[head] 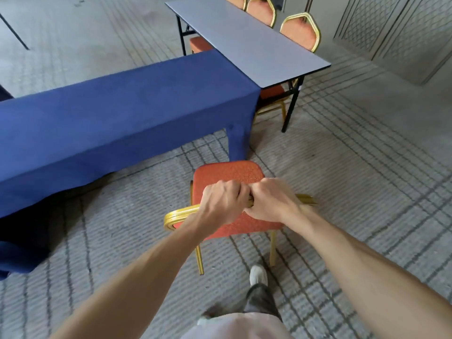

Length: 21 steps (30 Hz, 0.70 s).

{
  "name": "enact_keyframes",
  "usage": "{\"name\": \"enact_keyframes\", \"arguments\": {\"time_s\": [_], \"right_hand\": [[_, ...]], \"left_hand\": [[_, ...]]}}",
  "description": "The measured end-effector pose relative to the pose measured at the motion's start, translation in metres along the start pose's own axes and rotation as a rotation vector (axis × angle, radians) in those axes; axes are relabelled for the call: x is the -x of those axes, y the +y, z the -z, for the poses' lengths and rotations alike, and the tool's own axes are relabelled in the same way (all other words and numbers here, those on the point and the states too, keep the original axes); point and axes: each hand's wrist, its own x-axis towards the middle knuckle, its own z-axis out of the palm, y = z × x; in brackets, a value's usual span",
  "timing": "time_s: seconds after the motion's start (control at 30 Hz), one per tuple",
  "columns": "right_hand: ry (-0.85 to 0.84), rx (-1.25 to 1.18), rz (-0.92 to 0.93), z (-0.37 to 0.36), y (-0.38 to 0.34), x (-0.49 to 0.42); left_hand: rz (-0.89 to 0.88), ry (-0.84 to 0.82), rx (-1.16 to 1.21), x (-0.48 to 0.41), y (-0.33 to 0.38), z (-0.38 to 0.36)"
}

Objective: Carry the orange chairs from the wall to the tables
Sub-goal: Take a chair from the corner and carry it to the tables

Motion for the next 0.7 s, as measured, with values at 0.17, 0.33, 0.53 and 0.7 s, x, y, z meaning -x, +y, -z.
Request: {"name": "enact_keyframes", "arguments": {"time_s": [0.17, 0.33, 0.53, 0.7], "right_hand": [[-0.144, -0.066, 0.142, -0.006, 0.066, -0.055], [-0.128, -0.143, 0.254, -0.011, 0.106, -0.104], [0.042, -0.154, 0.121, -0.011, 0.121, -0.168], [0.027, -0.235, 0.168, -0.009, 0.134, -0.207]], "left_hand": [[0.228, 0.024, 0.104, -0.068, 0.008, -0.020], [0.415, 0.128, 0.134, -0.117, 0.002, -0.027], [0.456, 0.175, 0.119, -0.180, -0.020, 0.001], [0.424, 0.270, 0.102, -0.207, -0.049, 0.003]]}}
